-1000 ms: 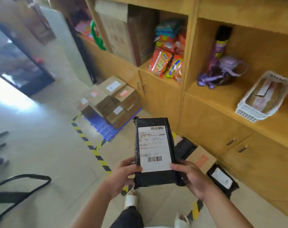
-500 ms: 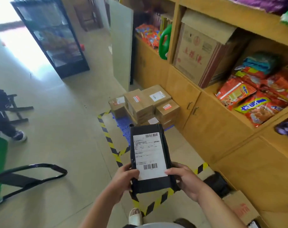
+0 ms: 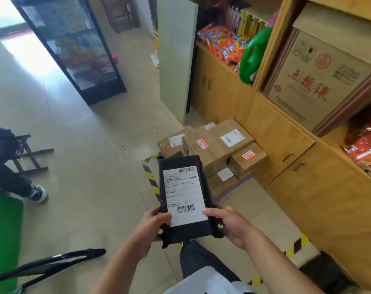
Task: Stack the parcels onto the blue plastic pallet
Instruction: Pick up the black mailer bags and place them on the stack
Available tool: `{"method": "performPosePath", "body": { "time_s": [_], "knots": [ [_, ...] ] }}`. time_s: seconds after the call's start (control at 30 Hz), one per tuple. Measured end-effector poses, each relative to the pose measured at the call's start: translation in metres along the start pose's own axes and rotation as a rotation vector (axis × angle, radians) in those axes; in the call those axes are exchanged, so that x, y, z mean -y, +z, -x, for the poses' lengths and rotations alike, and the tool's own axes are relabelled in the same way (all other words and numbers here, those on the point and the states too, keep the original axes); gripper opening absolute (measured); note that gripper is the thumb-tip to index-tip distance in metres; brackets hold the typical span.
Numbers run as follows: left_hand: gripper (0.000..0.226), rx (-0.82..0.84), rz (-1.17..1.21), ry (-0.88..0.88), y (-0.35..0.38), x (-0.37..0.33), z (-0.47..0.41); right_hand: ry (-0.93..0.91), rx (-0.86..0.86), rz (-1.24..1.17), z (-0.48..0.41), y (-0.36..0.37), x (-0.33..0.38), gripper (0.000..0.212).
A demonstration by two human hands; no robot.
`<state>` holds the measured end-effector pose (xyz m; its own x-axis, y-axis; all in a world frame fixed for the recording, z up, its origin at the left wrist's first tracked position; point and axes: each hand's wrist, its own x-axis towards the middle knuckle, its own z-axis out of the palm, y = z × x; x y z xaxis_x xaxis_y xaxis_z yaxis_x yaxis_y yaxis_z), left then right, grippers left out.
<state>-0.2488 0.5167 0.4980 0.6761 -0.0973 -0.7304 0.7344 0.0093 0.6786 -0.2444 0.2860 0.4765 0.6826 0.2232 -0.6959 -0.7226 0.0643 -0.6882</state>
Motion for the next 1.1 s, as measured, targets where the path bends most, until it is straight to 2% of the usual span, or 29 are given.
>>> {"method": "performPosePath", "body": {
  "time_s": [0.23, 0.47, 0.63, 0.83, 0.9, 1.03, 1.1],
  "knots": [
    [0.058, -0.021, -0.090, -0.016, -0.064, -0.103, -0.081, 0.021, 0.082, -0.077, -0.095, 0.034, 0.085, 0.048],
    [0.039, 0.070, -0.127, -0.040, -0.077, -0.175, -0.165, 0.053, 0.015, -0.214, -0.147, 0.033, 0.129, 0.041],
    [0.040, 0.177, -0.226, -0.097, -0.074, -0.215, -0.234, 0.051, -0.253, -0.515, -0.175, 0.049, 0.126, 0.041],
    [0.041, 0.351, -0.436, -0.172, -0.065, -0.244, -0.299, -0.007, -0.508, -1.220, -0.212, 0.107, 0.126, 0.032],
    [0.048, 0.423, -0.464, -0.212, -0.055, -0.241, -0.313, -0.012, -0.570, -1.396, -0.223, 0.123, 0.119, 0.035],
    [0.029, 0.522, -0.574, -0.299, -0.034, -0.209, -0.334, 0.034, -0.776, -1.588, -0.242, 0.137, 0.093, 0.045],
    [0.035, 0.517, -0.655, -0.363, -0.031, -0.188, -0.344, 0.056, -0.866, -1.656, -0.248, 0.140, 0.079, 0.048]
  ]
}}
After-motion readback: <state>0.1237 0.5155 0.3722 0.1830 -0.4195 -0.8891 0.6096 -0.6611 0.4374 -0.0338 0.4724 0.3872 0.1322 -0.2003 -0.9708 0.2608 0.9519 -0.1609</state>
